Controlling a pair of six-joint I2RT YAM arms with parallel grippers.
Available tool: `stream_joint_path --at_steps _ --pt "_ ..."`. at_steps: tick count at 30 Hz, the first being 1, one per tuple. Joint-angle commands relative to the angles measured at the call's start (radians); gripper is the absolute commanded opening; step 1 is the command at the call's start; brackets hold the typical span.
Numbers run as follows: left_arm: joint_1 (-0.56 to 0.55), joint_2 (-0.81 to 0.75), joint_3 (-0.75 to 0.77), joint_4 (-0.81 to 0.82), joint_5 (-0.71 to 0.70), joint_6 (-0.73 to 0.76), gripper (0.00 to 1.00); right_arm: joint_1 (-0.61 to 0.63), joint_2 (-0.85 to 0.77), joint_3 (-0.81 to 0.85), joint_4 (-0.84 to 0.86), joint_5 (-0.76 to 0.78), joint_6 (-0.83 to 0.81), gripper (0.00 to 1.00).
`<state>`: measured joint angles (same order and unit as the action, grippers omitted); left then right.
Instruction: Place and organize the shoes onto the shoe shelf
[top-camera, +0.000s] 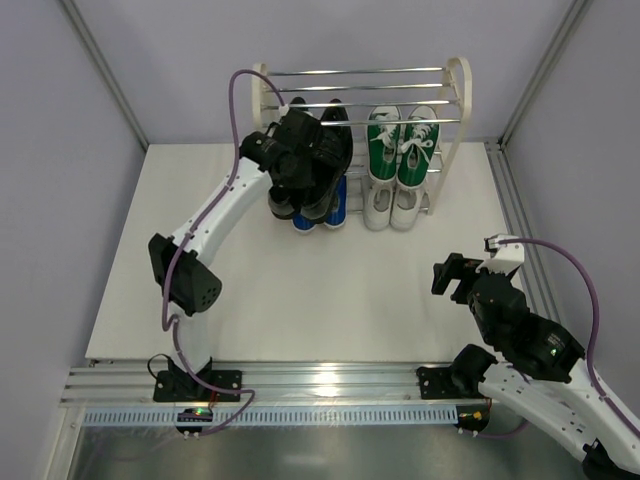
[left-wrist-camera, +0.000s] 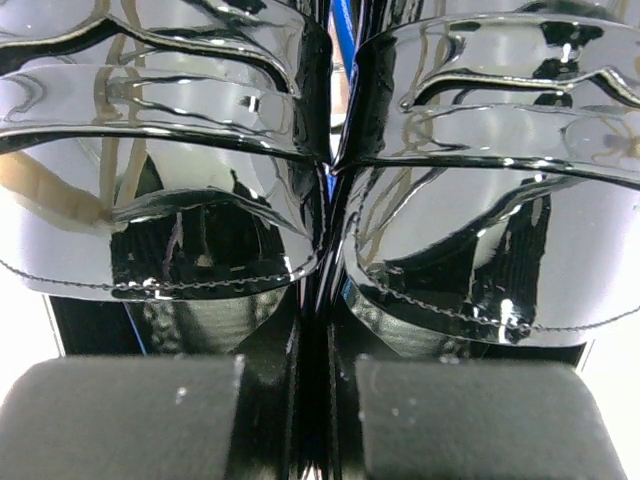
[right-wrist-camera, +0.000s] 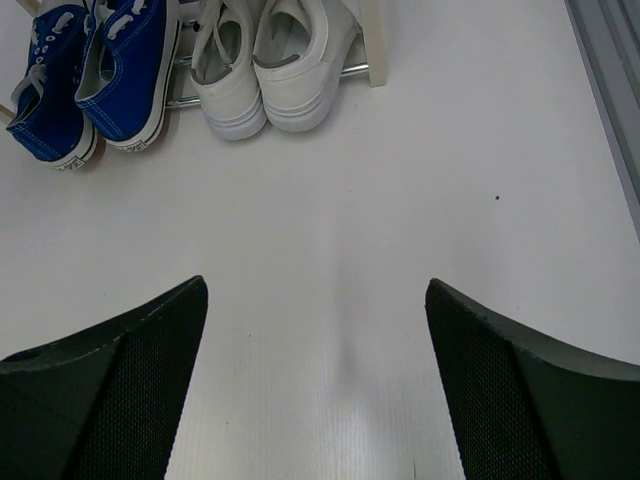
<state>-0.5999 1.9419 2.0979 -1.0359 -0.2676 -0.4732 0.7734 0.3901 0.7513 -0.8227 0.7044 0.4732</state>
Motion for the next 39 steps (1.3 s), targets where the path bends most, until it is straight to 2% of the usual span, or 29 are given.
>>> stream_joint_path --at_steps 1,3,7,19,29,32,34,35,37,39 --pt "0.025 -0.028 0.192 0.030 -0.032 -0.016 0.00 0.004 -0.005 -0.001 0.034 0.007 -0.016 0.90" --pt "0.025 0.026 0.359 -0.029 -0.012 -0.013 0.00 0.006 -0.008 -0.001 0.033 0.012 -0.015 0.90" --pt "0.025 0.101 0.470 -0.017 -0.033 0.011 0.00 0.006 -0.010 0.000 0.031 0.014 -0.013 0.90" --pt "0.045 0.189 0.458 0.213 -0.028 0.088 0.00 0.004 -0.008 -0.001 0.033 0.015 -0.015 0.90" --pt "0.045 0.233 0.429 0.316 -0.045 0.062 0.01 0.004 -0.013 -0.001 0.028 0.015 -0.007 0.90" --pt "0.043 0.242 0.429 0.321 -0.045 0.067 0.13 0.006 -0.011 -0.001 0.028 0.015 -0.010 0.90" --pt "0.043 0.242 0.418 0.327 -0.045 0.070 0.17 0.006 -0.013 -0.001 0.028 0.015 -0.007 0.90" --pt "0.043 0.241 0.415 0.329 -0.045 0.071 0.32 0.004 -0.013 -0.001 0.028 0.014 -0.008 0.90" --pt "0.042 0.235 0.396 0.341 -0.051 0.077 0.49 0.004 -0.014 -0.001 0.028 0.015 -0.007 0.90" --pt "0.043 0.226 0.389 0.349 -0.065 0.085 0.58 0.004 -0.014 -0.001 0.028 0.017 -0.007 0.90"
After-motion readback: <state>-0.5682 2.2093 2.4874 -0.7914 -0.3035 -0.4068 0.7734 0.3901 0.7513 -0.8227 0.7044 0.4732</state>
